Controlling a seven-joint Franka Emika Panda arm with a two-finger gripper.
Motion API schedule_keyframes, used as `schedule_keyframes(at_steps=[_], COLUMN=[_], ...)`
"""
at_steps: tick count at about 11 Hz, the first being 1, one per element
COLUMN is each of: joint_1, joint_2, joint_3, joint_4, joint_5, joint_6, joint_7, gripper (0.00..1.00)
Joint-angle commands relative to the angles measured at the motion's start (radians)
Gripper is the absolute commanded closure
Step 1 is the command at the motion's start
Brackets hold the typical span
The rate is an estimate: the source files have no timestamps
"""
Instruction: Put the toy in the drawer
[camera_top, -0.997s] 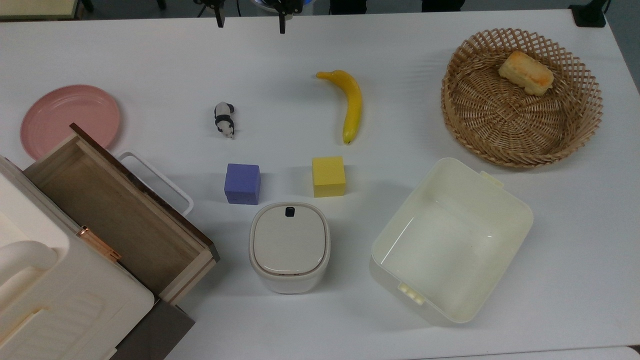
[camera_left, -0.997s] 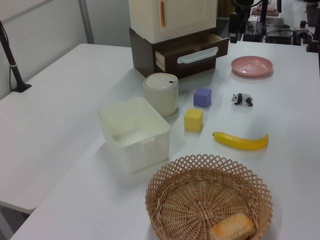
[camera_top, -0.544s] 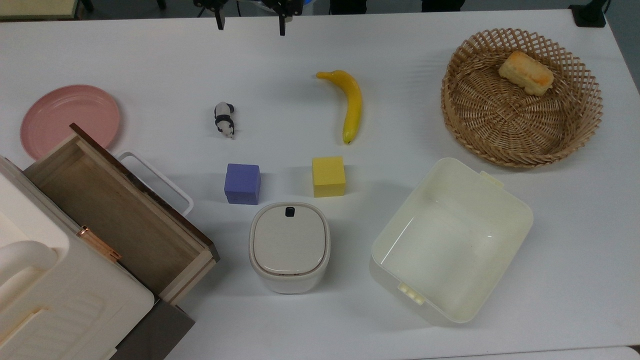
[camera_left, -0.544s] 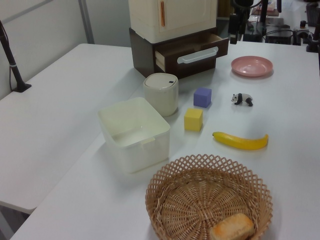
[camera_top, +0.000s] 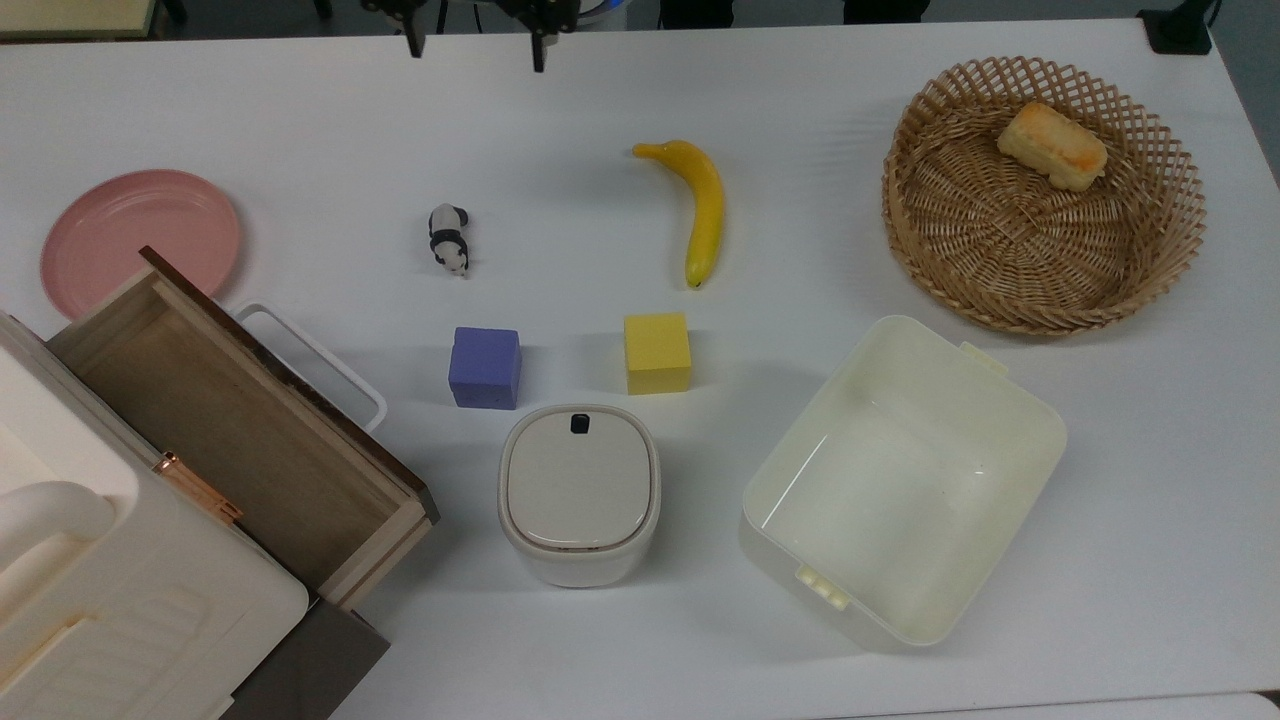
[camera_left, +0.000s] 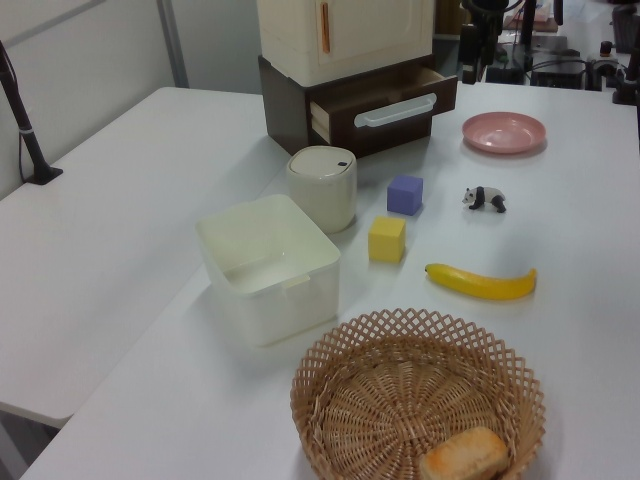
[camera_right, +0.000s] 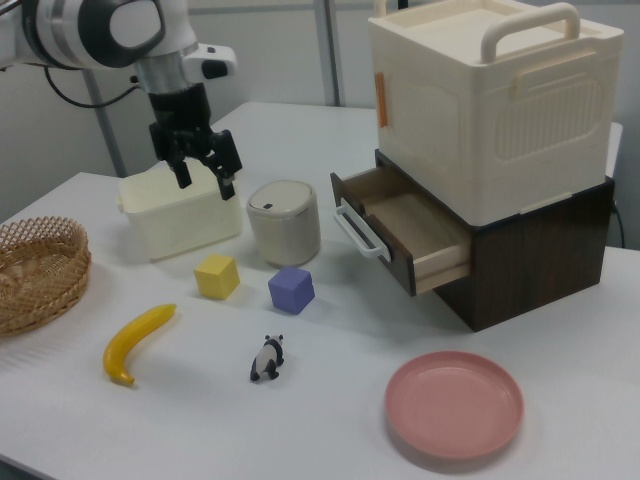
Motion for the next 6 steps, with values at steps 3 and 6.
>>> schedule_keyframes(at_steps=[3, 6], joint_1=[-0.094, -0.126], joint_2=[-0.003, -0.011], joint_3=[-0.009, -0.009], joint_4=[0.010, -0.045], joint_5=[0.005, 0.003], joint_6=[-0.036, -0.026], joint_7=[-0.150, -0.190], gripper=[0.00, 0.00])
